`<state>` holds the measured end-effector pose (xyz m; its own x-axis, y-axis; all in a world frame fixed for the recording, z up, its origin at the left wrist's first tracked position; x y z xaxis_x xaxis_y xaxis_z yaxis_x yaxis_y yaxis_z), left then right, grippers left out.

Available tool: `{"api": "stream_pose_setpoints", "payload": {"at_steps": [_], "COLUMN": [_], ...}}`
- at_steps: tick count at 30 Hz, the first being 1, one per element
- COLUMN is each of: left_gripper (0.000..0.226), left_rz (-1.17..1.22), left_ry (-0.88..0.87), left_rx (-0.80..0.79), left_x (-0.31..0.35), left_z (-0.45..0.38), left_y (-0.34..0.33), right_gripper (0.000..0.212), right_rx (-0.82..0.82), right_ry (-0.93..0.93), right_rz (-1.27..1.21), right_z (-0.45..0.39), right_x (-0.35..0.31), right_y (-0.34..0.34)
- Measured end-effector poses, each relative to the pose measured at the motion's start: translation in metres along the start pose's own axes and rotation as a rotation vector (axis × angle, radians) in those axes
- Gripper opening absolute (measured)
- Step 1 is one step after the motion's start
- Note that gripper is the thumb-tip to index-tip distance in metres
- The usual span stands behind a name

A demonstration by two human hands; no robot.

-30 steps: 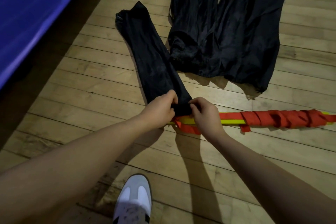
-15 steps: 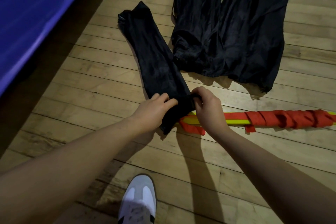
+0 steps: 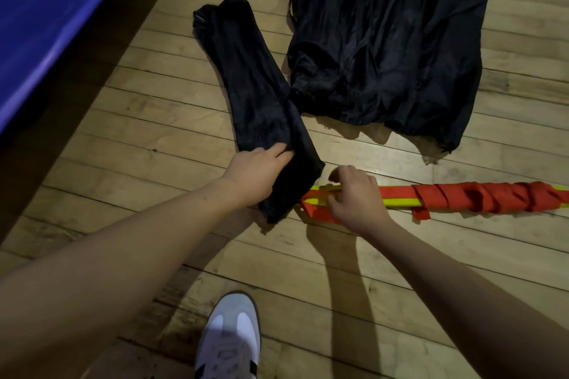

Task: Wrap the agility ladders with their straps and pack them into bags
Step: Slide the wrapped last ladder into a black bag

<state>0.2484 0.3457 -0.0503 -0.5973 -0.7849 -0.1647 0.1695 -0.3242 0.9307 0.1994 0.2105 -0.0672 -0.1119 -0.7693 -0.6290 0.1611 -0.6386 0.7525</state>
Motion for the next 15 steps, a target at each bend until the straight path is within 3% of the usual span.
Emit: {"api": "stream_pose_setpoints", "payload": {"at_steps": [2, 5, 9, 15], "left_gripper": [0.065, 0.059, 0.058, 0.062], "left_rz": [-0.002, 0.019, 0.097, 0.254], "left_ry": [-0.004, 0.011, 0.007, -0.008], "left_rx": [0.012, 0.055, 0.08, 0.009], "left_x": [0.002, 0.003, 0.005, 0.005], "left_z": [-0.003, -0.008, -0.009, -0.005], "left_y": [0.002, 0.007, 0.011, 0.002], "right_gripper": [0.051, 0.072, 0.061, 0.055], "right_rx": [-0.127, -0.189, -0.194, -0.26], "right_ry": [0.015, 0.05, 0.085, 0.306], "right_rz": [0.145, 0.325, 0.384, 0.375], "right_z": [0.007, 0.011, 0.006, 0.017], "right_x": [0.009, 0.01, 0.008, -0.008], "right_y": [-0.018, -0.031, -0.034, -0.024]}}
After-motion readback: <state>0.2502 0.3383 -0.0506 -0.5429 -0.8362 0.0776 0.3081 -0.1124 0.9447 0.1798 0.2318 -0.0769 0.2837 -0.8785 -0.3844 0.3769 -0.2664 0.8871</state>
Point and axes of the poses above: each hand's wrist, its own z-axis away from the middle knuckle, its own y-axis out of the back of the hand, x = y × z, the point moved 10 cm from there along -z, towards the middle knuckle, and after that the axes turned 12 degrees about -z, right-handed, at the moved point
